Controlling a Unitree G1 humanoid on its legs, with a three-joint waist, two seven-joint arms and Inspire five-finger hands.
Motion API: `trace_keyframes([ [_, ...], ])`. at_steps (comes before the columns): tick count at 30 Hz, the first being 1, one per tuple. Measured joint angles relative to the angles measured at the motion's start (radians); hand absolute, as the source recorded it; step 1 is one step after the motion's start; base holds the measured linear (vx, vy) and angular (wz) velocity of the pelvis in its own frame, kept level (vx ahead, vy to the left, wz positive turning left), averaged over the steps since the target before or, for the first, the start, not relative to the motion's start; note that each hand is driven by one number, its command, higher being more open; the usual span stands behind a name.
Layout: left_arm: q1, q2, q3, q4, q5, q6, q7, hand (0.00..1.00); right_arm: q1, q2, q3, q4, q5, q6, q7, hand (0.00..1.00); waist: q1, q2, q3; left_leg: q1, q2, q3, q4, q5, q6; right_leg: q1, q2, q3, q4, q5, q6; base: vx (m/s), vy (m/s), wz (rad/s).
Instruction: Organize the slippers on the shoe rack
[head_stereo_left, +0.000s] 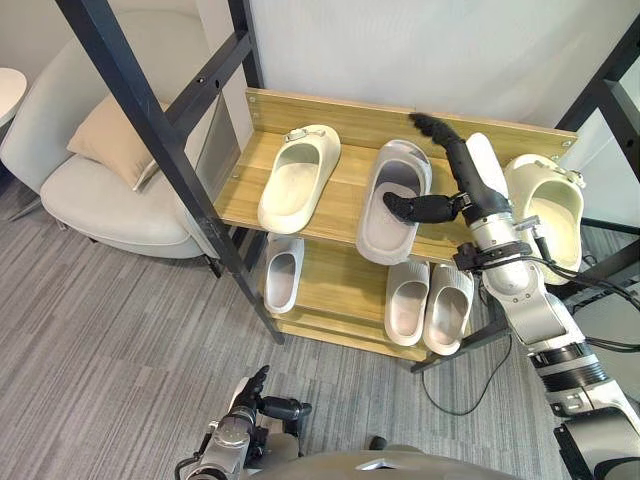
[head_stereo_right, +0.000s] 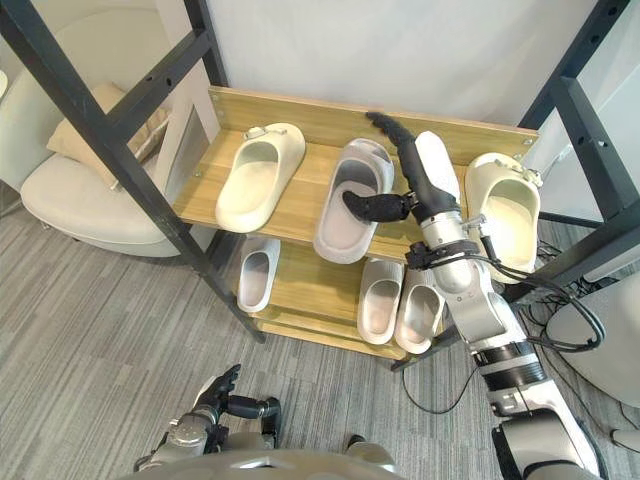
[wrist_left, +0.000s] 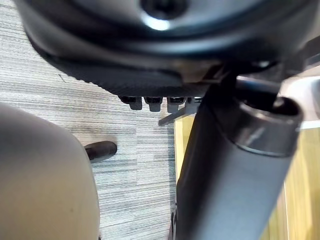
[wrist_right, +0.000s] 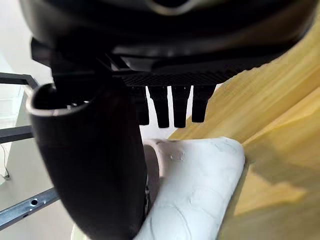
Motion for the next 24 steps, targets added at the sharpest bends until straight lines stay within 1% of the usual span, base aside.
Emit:
trace_keyframes([
  [6,-0.001,0.0,0.0,-0.008,-0.004,-0.005,-0.001,1.0,-0.03,-0.005,0.004,0.005,0.021,-0.004,0.017,0.0,0.014,-0.005,0.003,0.0,-0.001,-0.004,0.0,0.0,0.0,0.001,0.0,-0.003,-0.001,0.0,0.0,0.0,0.0,0.0],
  [9,0.0,0.001,0.0,-0.01,-0.009,-0.007,-0.002,1.0,-0.039,-0.007,0.012,0.005,0.038,-0.007,0.02,0.0,0.015,-0.008,0.005,0.0,-0.002,-0.006,0.0,0.0,0.0,0.002,-0.001,-0.005,-0.001,0.0,0.0,0.0,0.0,0.0],
  [12,0.0,0.001,0.0,-0.012,-0.011,-0.007,-0.005,1.0,-0.045,-0.036,0.024,-0.004,0.039,-0.01,0.033,0.0,0.015,-0.009,0.006,0.0,-0.003,-0.009,0.0,0.001,0.001,0.003,-0.002,-0.006,-0.001,0.0,0.0,0.0,0.0,-0.02],
  [13,0.0,0.001,0.0,-0.012,-0.011,-0.006,-0.006,1.0,-0.045,-0.058,0.024,-0.075,0.039,-0.009,0.065,0.0,0.012,-0.009,0.006,0.008,0.001,-0.003,0.0,0.0,0.0,0.005,-0.001,-0.001,0.006,0.0,0.001,0.0,0.0,-0.1],
  [16,0.0,0.0,0.0,-0.012,-0.011,-0.002,-0.008,1.0,-0.045,-0.08,0.024,-0.153,0.039,-0.015,0.065,0.0,0.007,-0.007,0.006,0.013,0.005,0.001,-0.001,0.0,-0.001,0.006,0.002,0.003,0.013,-0.001,-0.001,0.0,0.0,-0.07],
  [19,0.001,-0.001,0.0,-0.011,-0.011,0.0,-0.008,1.0,-0.045,-0.08,0.023,-0.182,0.039,-0.017,0.065,0.0,0.0,-0.006,0.006,0.016,0.007,0.002,-0.001,-0.001,-0.001,0.005,0.003,0.004,0.018,-0.001,-0.002,0.0,0.0,0.0],
  [21,0.003,-0.001,0.0,-0.01,-0.011,0.0,-0.008,1.0,-0.042,-0.089,0.005,-0.281,0.038,-0.013,0.066,0.0,-0.014,-0.002,0.008,0.016,0.007,0.002,-0.001,-0.001,-0.002,0.005,0.002,0.005,0.019,-0.001,-0.002,0.0,0.0,0.0],
  [22,0.003,-0.001,-0.001,-0.009,-0.011,0.001,-0.009,1.0,-0.039,-0.092,-0.005,-0.311,0.038,-0.015,0.065,0.0,-0.015,0.0,0.009,0.016,0.007,0.003,-0.001,-0.001,-0.002,0.005,0.002,0.006,0.019,-0.001,-0.002,0.0,0.0,0.0],
  [24,0.003,-0.002,-0.002,-0.007,-0.011,0.001,-0.01,1.0,-0.037,-0.093,-0.06,-0.434,0.038,-0.059,0.053,0.0,-0.017,0.004,0.007,0.016,0.007,0.003,-0.001,-0.001,-0.002,0.005,0.003,0.006,0.019,-0.001,-0.002,0.0,0.0,0.0],
])
